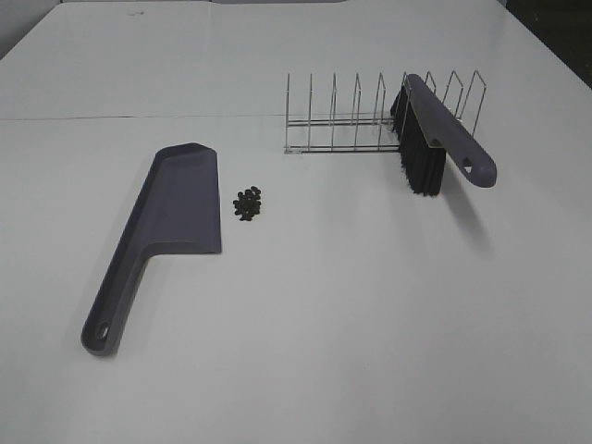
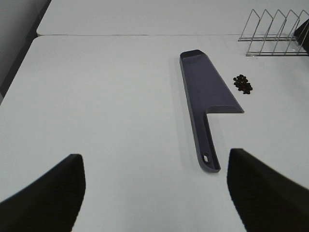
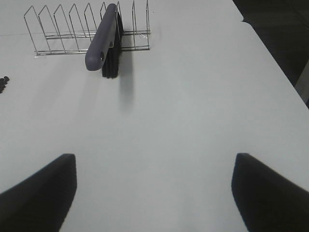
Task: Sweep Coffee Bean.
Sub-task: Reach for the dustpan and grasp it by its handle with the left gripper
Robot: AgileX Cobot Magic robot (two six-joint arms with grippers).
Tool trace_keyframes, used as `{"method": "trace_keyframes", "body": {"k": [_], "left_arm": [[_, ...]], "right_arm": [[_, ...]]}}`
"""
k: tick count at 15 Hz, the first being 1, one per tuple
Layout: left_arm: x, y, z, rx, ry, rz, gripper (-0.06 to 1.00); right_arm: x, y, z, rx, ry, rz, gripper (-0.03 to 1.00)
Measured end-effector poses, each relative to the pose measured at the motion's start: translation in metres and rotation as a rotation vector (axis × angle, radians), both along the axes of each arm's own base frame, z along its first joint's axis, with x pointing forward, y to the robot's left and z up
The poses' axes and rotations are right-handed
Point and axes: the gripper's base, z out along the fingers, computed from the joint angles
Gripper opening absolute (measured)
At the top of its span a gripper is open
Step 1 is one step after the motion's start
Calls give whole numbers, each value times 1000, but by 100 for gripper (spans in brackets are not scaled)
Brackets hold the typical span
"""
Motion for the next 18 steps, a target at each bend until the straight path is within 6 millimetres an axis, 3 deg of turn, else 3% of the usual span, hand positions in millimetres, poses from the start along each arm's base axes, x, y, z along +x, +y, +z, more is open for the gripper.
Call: {"method": "trace_keyframes", "body": {"k": [18], "left_arm": [[0,0,0,0,0,0,76]], "right_arm": [[0,0,0,0,0,0,77]]}}
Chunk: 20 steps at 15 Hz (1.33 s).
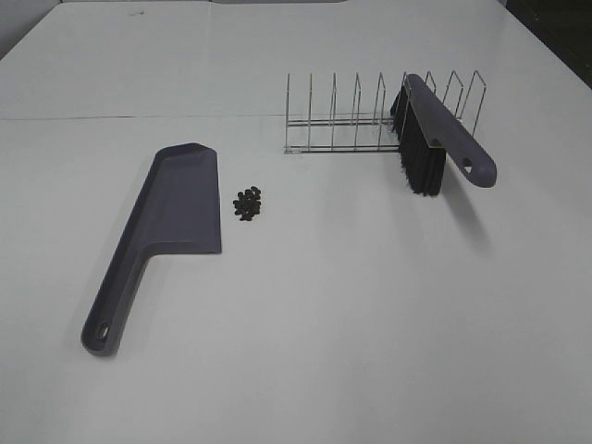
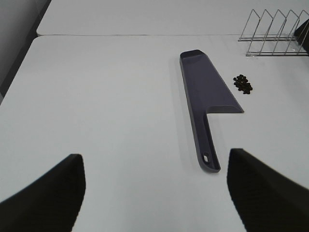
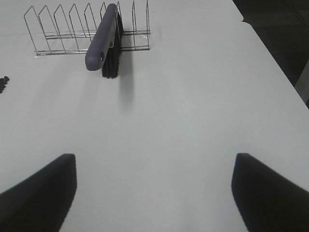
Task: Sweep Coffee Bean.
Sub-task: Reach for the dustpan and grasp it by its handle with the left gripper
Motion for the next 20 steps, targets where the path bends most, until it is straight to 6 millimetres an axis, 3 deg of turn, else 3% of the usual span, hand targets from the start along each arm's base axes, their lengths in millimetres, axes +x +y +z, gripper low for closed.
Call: {"method": "trace_keyframes", "body": {"k": [15,17,20], "left_arm": [[0,0,0,-1,2,-1,76],[8,0,4,-1,28,0,76],[35,-1,28,-10,-13,4,76]], "right_arm": [[0,0,0,0,0,0,77],[0,0,0,0,0,0,77],[0,0,0,0,0,0,77]]}}
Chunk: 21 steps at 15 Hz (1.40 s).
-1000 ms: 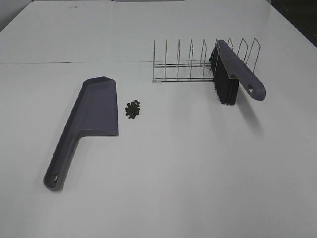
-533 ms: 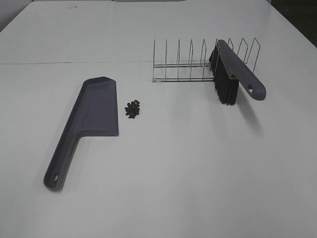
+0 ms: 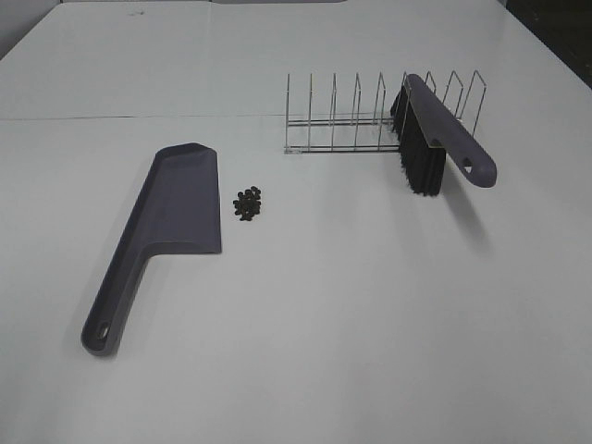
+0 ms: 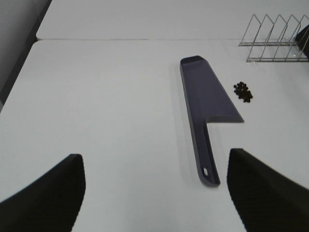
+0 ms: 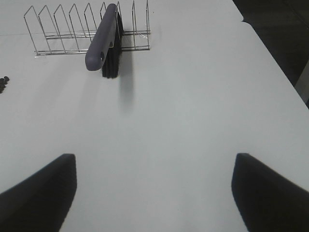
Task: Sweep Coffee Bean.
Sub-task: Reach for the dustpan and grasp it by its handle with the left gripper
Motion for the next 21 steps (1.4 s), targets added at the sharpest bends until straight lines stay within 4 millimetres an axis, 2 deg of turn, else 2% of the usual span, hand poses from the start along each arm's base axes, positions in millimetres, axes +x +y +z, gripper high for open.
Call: {"method": "trace_keyframes", "body": {"k": [3,4,7,8,11,12,13,16,18,21], "left_arm": [[45,-3,9,-20,95,-11,76],[73,-6,12,-21,175,-30,76],[136,-12,13,-40,339,-78,76],[148,-13,13,-50,365,-83,76],[210,-19,3,-93,515,-99,76],[237,-20,-8,-103,587,-103,76],[251,-21,-13,-113,622,-106,76],[281,-37,-42,-110,763,-152,76],[290,-56,-63,-102,842,-179,76],[295,-74,-90,-80,933,-185,76]], "right_arm": [[0,0,0,0,0,0,77],[0,0,0,0,0,0,77],[0,0,0,0,0,0,77],[0,0,0,0,0,0,77],[0,0,0,0,0,0,77],[0,0,0,0,0,0,77],[0,0,0,0,0,0,77],[0,0,0,0,0,0,77],[0,0,0,0,0,0,77],[0,0,0,0,0,0,77]]}}
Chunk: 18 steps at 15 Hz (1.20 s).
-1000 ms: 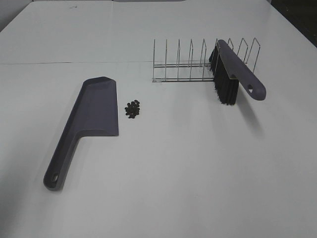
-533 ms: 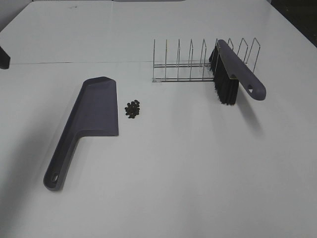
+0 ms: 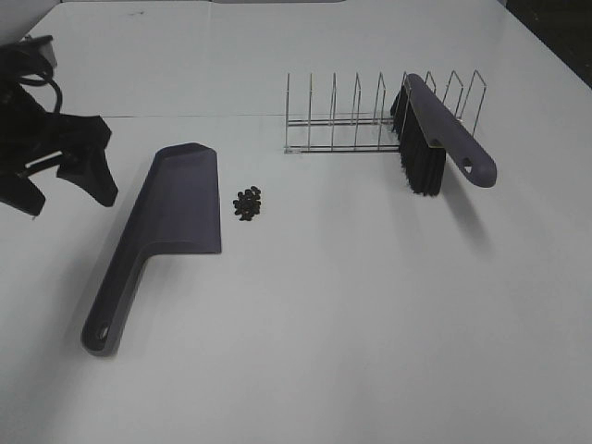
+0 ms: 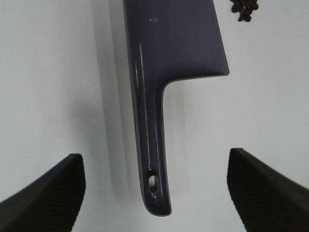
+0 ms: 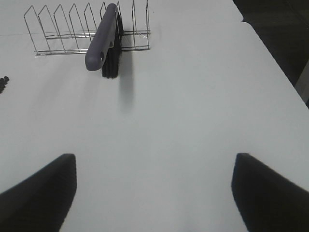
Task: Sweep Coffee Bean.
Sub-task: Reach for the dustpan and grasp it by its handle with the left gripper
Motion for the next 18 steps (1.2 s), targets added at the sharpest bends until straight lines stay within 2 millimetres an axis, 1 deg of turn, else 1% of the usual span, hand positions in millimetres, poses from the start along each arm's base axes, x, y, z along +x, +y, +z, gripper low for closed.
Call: {"method": "trace_keyframes", "body": {"k": [1,2,3,5,8,12,15,18], "left_arm": [[1,-6,-9,14,28,-7,76],[2,-15,-26,49,77,-21,76],[2,-18,-30,53,89,-21,76],[1,-28,-45,67,129,-33,76],[4,-32,-68,103,178,-14,76],[10,-32,-85,126,178,-2,76],[14,-33,-91,123,145,5,76],[16,-33,-101,129,156,6,76]], "right_arm": [[0,0,0,0,0,0,77],[0,0,0,0,0,0,77],[0,0,0,0,0,0,77],[0,0,0,0,0,0,77],[0,0,0,0,0,0,77],[0,0,0,0,0,0,77],[0,0,0,0,0,0,77],[0,0,0,0,0,0,77]]}}
